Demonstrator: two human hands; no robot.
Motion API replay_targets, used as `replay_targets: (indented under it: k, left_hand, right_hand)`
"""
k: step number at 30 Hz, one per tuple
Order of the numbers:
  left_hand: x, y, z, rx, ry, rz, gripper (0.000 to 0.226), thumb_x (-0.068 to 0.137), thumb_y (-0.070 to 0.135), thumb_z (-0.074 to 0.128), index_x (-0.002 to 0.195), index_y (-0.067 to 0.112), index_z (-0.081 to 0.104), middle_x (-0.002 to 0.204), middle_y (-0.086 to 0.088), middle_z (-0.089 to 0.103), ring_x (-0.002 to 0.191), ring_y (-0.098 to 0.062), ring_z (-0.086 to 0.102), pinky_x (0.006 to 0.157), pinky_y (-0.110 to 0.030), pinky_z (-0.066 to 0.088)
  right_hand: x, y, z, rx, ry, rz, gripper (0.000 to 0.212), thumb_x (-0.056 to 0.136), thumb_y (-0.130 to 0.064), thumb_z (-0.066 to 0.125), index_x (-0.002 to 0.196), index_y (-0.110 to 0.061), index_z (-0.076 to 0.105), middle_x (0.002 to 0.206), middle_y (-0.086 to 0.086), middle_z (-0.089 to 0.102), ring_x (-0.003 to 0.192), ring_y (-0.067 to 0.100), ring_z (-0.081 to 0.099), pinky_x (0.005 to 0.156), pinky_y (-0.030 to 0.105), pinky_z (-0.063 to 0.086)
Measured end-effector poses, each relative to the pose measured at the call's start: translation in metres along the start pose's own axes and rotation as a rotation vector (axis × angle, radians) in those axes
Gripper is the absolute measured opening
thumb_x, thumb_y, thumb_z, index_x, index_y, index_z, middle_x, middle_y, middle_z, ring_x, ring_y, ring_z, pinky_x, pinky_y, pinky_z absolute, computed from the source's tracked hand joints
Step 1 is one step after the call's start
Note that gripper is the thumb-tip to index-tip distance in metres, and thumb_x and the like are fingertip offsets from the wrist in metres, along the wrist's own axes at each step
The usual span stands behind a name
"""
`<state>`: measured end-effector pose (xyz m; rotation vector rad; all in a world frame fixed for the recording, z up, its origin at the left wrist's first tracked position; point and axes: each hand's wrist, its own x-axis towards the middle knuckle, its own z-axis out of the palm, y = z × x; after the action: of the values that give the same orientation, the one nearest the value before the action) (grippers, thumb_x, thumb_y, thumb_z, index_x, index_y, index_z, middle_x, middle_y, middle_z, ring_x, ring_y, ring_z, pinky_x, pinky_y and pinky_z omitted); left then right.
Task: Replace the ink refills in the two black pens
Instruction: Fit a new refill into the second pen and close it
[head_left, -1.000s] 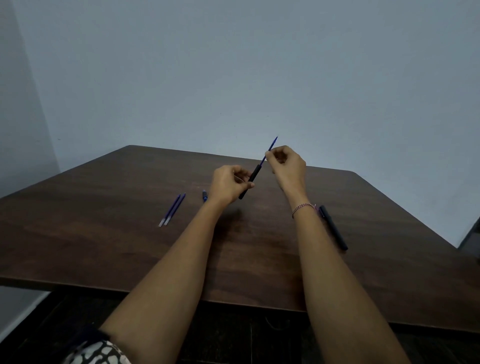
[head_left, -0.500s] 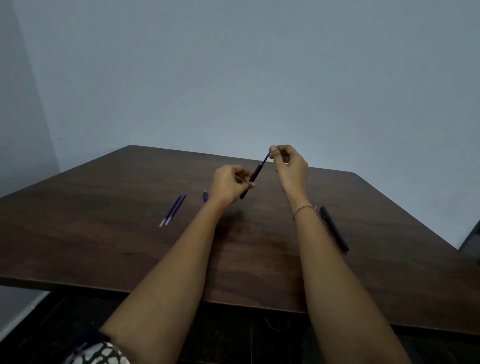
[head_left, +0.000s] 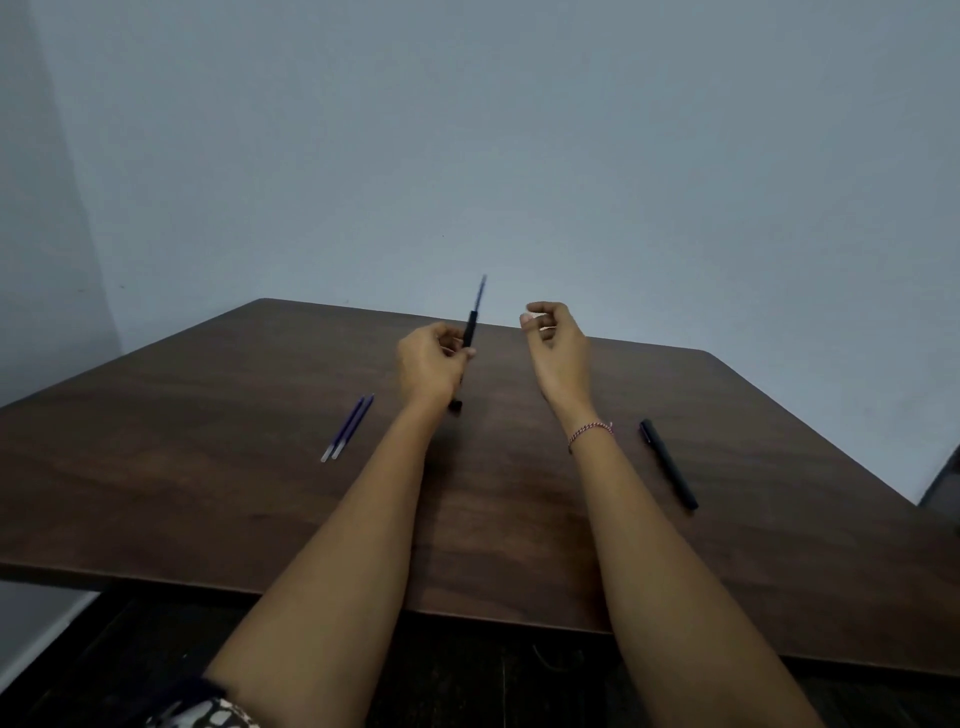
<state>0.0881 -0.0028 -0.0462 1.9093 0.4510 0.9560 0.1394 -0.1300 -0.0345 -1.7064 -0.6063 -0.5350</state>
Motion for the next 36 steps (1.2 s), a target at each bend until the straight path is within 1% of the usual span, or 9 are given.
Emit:
replay_targets:
  k: [3,5,8,11,15,19,23,30,36]
  left_hand:
    - [0.007,-0.006,-0.013,-0.001,0.196,-0.073,0.018,0.077,0.012,0.073,0.095,0.012,0.069,0.087,-0.001,0.07,0.079,-0.015,0.064,0.076,-0.031,0.054]
    - [0.011,-0.011,-0.021,0.026,0.281,-0.097,0.019,0.078,0.012,0.072,0.097,0.013,0.069,0.092,-0.003,0.072,0.084,-0.016,0.066,0.082,-0.035,0.054]
    - [0.014,-0.015,-0.03,0.03,0.357,-0.122,0.018,0.079,0.011,0.071,0.097,0.013,0.069,0.094,-0.003,0.071,0.086,-0.017,0.066,0.083,-0.034,0.054]
    - [0.014,-0.018,-0.035,0.021,0.393,-0.145,0.017,0.08,0.012,0.07,0.096,0.014,0.069,0.094,-0.002,0.071,0.087,-0.018,0.066,0.083,-0.037,0.054]
    - [0.012,-0.017,-0.038,0.03,0.412,-0.143,0.015,0.079,0.013,0.07,0.094,0.015,0.069,0.094,-0.003,0.071,0.088,-0.021,0.066,0.082,-0.038,0.053]
    - [0.01,-0.015,-0.038,0.038,0.405,-0.14,0.014,0.08,0.013,0.069,0.094,0.016,0.069,0.094,-0.002,0.071,0.089,-0.021,0.066,0.08,-0.034,0.051]
    - [0.009,-0.015,-0.037,0.061,0.397,-0.136,0.015,0.08,0.014,0.069,0.096,0.015,0.069,0.096,-0.003,0.071,0.09,-0.02,0.065,0.075,-0.028,0.045]
    - [0.01,-0.015,-0.035,0.067,0.375,-0.13,0.015,0.08,0.015,0.07,0.094,0.015,0.069,0.095,-0.003,0.071,0.091,-0.021,0.065,0.081,-0.034,0.049]
    - [0.011,-0.015,-0.034,0.053,0.364,-0.146,0.014,0.079,0.014,0.07,0.093,0.015,0.069,0.094,-0.002,0.071,0.089,-0.021,0.065,0.083,-0.037,0.051]
  right_hand:
    - [-0.007,0.0,0.011,-0.21,-0.187,-0.107,0.02,0.094,-0.019,0.052,0.108,-0.012,0.065,0.1,0.0,0.063,0.093,0.012,0.055,0.086,0.031,0.048]
    - [-0.013,0.0,0.02,-0.359,-0.321,-0.167,0.023,0.095,-0.022,0.049,0.111,-0.016,0.065,0.108,0.001,0.065,0.107,0.019,0.052,0.093,0.038,0.046]
    - [-0.021,-0.005,0.031,-0.487,-0.458,-0.222,0.026,0.096,-0.029,0.045,0.116,-0.026,0.063,0.111,0.0,0.063,0.114,0.021,0.044,0.096,0.044,0.04]
    - [-0.03,-0.011,0.041,-0.666,-0.563,-0.324,0.032,0.097,-0.037,0.042,0.12,-0.029,0.062,0.11,0.001,0.06,0.113,0.024,0.042,0.091,0.041,0.033]
    - [-0.041,-0.019,0.057,-0.841,-0.614,-0.494,0.033,0.096,-0.033,0.041,0.119,-0.023,0.062,0.115,0.003,0.06,0.112,0.027,0.042,0.088,0.041,0.031]
    - [-0.049,-0.022,0.061,-0.883,-0.64,-0.553,0.034,0.093,-0.032,0.043,0.114,-0.016,0.064,0.115,0.007,0.061,0.112,0.029,0.042,0.088,0.044,0.03]
    - [-0.052,-0.023,0.063,-0.894,-0.654,-0.543,0.033,0.093,-0.034,0.043,0.11,-0.016,0.066,0.11,0.008,0.062,0.11,0.029,0.043,0.086,0.043,0.03]
    - [-0.052,-0.024,0.064,-0.804,-0.675,-0.461,0.03,0.092,-0.031,0.046,0.089,-0.008,0.066,0.097,0.011,0.064,0.103,0.031,0.045,0.079,0.038,0.031]
    - [-0.051,-0.025,0.063,-0.805,-0.663,-0.401,0.031,0.092,-0.031,0.048,0.095,-0.006,0.067,0.099,0.011,0.065,0.105,0.029,0.046,0.081,0.038,0.037]
